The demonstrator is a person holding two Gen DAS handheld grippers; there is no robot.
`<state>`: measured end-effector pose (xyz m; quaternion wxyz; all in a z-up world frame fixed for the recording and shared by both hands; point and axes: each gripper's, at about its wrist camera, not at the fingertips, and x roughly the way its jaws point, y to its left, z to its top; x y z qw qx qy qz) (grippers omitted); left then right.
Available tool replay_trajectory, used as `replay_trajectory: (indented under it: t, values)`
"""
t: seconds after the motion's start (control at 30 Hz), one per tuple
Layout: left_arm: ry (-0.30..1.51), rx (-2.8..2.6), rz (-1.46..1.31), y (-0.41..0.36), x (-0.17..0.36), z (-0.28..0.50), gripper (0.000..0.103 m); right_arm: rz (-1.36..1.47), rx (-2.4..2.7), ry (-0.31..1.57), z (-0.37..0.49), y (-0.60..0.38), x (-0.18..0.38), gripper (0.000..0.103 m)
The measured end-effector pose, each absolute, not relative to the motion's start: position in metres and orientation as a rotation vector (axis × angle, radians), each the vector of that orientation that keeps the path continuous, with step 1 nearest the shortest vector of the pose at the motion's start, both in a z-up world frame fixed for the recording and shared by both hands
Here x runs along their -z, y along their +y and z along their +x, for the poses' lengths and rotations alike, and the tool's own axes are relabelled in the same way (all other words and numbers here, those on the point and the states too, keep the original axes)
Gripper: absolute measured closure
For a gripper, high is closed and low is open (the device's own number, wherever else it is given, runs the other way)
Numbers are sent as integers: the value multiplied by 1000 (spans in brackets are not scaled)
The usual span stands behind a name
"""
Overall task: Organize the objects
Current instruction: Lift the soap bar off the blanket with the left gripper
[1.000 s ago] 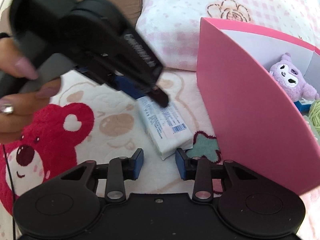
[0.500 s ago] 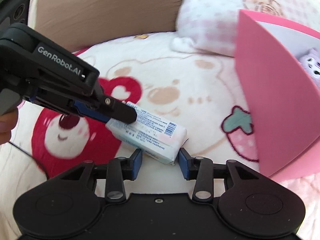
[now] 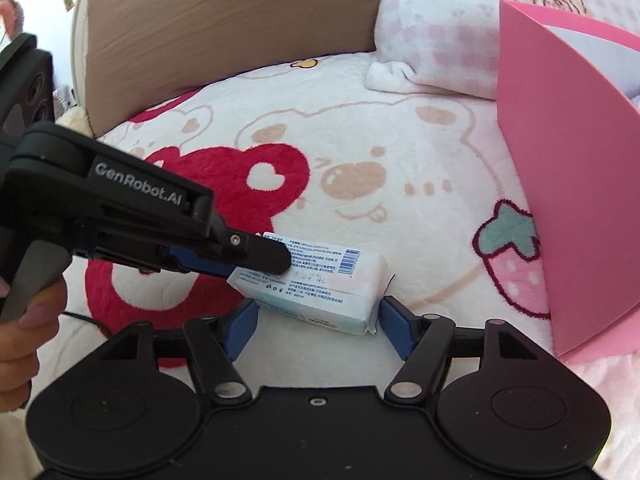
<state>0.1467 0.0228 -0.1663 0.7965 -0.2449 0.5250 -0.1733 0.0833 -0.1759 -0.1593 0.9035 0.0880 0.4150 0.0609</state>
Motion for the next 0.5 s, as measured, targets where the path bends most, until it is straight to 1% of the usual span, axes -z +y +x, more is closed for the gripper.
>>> replay_trajectory:
  t: [0.1, 0.5]
  values:
    - [1127, 367, -529, 20, 165, 147, 79, 189, -129, 854, 83, -176, 161, 28]
    - [1110, 352, -473, 14, 151, 121, 78, 117, -138, 890, 78, -162, 153, 28]
